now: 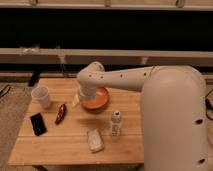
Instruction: Knock the bottle over
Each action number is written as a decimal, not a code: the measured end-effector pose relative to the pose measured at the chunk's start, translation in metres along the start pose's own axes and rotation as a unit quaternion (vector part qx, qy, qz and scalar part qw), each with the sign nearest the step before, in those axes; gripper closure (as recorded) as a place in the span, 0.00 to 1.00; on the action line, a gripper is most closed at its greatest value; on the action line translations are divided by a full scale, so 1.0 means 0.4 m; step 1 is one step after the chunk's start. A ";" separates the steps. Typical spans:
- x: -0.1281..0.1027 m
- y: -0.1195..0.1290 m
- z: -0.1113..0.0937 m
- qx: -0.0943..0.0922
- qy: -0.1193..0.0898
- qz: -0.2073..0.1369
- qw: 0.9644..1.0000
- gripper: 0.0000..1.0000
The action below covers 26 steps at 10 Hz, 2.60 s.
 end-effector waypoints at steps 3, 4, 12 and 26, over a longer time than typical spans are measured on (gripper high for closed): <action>-0.002 0.052 -0.045 -0.025 -0.001 0.013 1.000 0.20; -0.017 0.070 -0.062 -0.030 0.001 0.021 0.999 0.20; -0.202 0.260 -0.199 -0.081 0.018 0.123 0.989 0.20; -0.395 0.150 -0.242 -0.068 -0.040 0.152 0.985 0.20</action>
